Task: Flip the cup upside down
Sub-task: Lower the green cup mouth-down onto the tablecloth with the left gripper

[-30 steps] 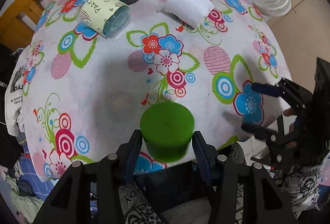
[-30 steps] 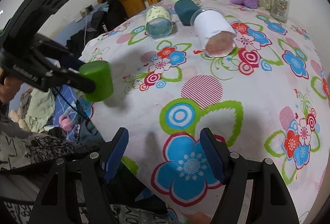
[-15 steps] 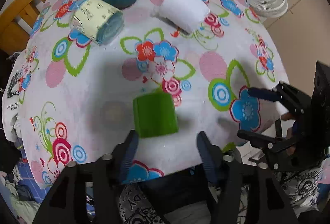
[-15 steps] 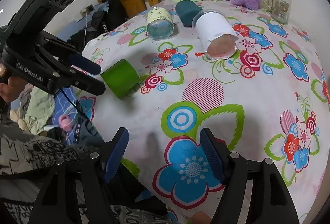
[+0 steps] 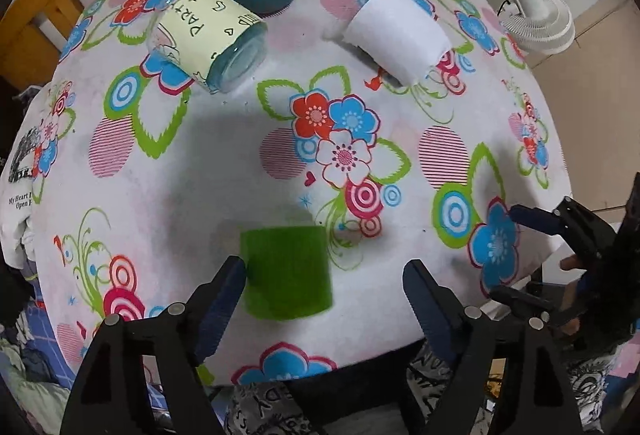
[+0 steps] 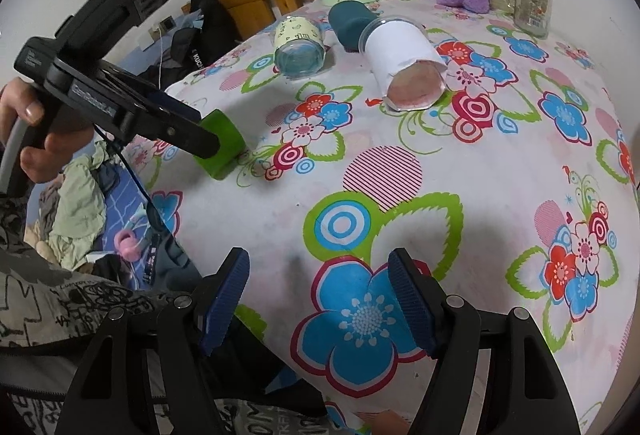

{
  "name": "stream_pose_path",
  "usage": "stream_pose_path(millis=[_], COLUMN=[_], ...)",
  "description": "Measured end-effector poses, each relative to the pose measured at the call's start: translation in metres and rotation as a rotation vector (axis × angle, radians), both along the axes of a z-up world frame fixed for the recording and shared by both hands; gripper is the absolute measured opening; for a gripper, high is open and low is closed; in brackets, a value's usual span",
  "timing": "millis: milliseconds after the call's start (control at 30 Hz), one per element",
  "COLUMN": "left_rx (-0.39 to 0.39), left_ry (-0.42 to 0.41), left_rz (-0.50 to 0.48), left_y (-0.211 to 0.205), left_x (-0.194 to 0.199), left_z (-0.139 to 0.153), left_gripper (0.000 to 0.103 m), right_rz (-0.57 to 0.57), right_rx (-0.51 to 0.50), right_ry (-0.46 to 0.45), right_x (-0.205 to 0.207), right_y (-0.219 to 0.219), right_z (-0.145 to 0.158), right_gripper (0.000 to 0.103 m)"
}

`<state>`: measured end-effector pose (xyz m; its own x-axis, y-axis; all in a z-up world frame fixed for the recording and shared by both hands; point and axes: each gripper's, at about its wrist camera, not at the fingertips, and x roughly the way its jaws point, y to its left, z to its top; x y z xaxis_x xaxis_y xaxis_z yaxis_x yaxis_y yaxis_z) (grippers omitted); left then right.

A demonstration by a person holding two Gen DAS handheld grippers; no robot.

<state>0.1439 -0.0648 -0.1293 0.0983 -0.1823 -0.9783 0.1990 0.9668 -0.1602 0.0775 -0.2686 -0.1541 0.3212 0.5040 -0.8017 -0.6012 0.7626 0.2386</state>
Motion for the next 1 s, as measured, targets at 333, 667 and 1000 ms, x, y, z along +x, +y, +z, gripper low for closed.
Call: stream_pose_path(millis=[333,667,1000], left_rx=[0.015,-0.049,-0.107], left_ry=[0.048,-0.144,-0.502], left_rz=[-0.011,-0.001,0.155], left_y=[-0.007,-0.002,0.007], left_x=[0.023,0.013,-0.017], left_z=[-0.022,0.009,0.008], left_gripper=[0.051,0.052,0.052], right_rz=[0.007,-0.003,-0.01], right_rx=[0.004,0.015,0.033], right_ry=[0.011,0.004,-0.012], right_x=[0.0,0.001,0.002], right_y=[0.006,0.009,0.017], right_z=[-0.002,0.0,0.002], right_gripper=[0.074,0.074,0.074])
